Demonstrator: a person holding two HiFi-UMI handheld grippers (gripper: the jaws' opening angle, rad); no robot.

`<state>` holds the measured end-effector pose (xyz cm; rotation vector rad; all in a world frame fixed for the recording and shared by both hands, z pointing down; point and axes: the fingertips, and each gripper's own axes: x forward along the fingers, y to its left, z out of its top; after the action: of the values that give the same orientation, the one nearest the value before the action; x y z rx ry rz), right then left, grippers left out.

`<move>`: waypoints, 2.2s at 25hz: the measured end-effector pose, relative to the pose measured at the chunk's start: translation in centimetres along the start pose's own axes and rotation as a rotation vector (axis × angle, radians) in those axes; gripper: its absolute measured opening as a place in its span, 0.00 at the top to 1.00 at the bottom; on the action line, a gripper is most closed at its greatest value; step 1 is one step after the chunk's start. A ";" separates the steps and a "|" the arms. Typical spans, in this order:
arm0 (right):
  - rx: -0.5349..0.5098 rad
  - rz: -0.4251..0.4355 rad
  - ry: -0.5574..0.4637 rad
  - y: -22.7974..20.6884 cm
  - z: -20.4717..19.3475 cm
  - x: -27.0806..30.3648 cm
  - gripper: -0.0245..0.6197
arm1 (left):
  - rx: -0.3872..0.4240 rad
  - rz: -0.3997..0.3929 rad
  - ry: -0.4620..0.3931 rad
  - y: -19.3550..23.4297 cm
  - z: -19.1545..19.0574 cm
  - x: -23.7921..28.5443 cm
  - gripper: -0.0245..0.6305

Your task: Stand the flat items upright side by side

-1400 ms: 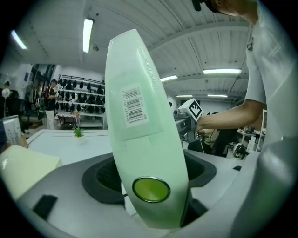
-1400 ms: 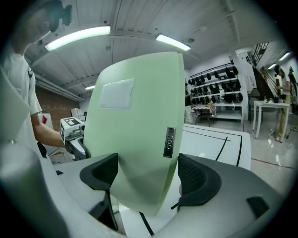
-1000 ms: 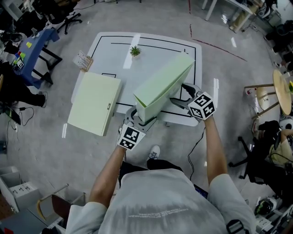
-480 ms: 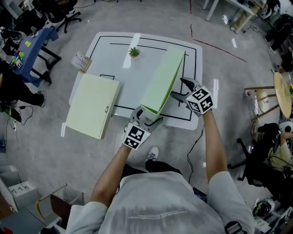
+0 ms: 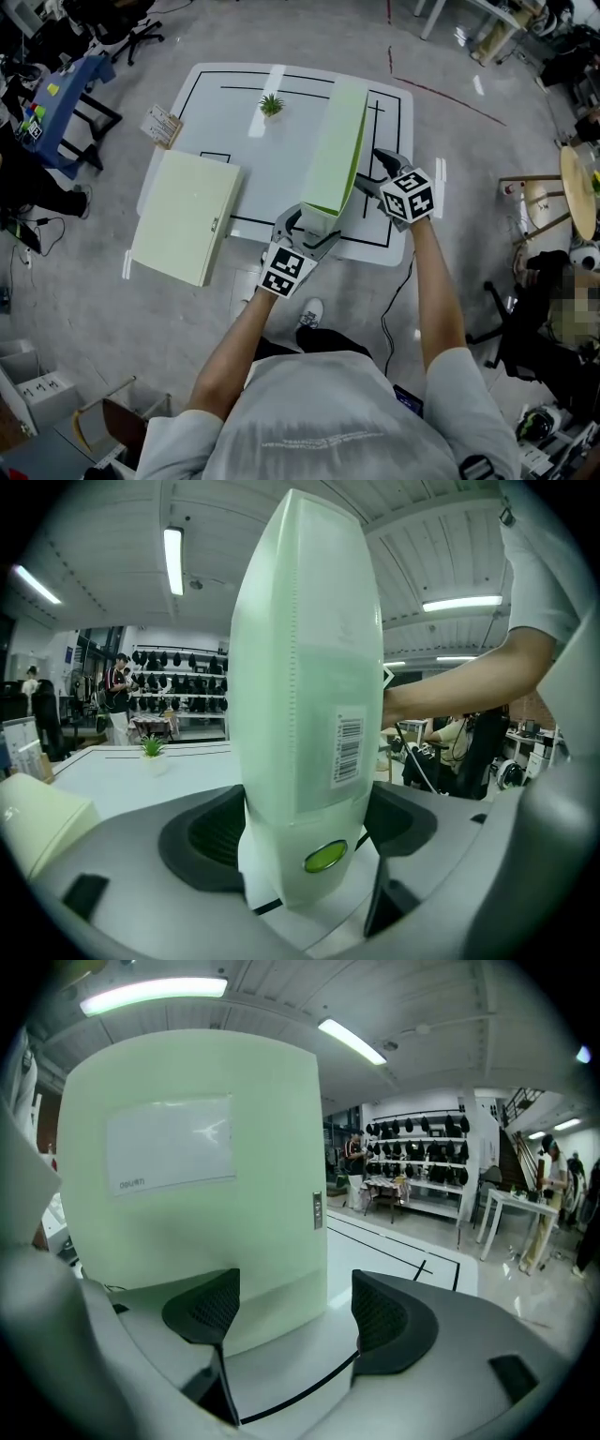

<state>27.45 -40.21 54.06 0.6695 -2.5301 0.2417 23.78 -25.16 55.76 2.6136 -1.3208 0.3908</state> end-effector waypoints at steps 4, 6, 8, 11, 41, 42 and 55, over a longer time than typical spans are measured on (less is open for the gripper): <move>0.083 -0.021 -0.014 -0.2 -1.0 -0.6 0.35 | -0.011 0.010 0.017 0.3 0.0 -0.6 0.38; 0.092 -0.036 -0.008 0.6 -1.7 -1.2 0.35 | -0.007 0.007 0.018 0.5 0.2 -1.4 0.38; 0.102 -0.044 -0.003 1.9 -2.4 -2.0 0.35 | -0.001 -0.006 0.021 0.4 0.2 -2.4 0.38; 0.115 -0.063 0.008 4.1 -3.1 -3.4 0.35 | -0.012 -0.022 0.021 0.5 0.1 -4.3 0.38; 0.425 0.155 0.065 37.8 -0.5 10.0 0.35 | -0.431 0.178 0.075 29.3 -9.5 -37.9 0.38; 0.456 0.177 0.077 38.6 -0.4 10.7 0.35 | -0.494 0.161 0.061 30.2 -10.4 -38.8 0.38; 0.585 0.173 0.247 41.0 -1.2 17.7 0.35 | -0.829 -0.305 0.160 30.2 -19.0 -39.7 0.38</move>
<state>-6.01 -11.80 62.53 0.5812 -2.2731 1.0835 -26.05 -7.42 62.66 1.9705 -0.7689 -0.0131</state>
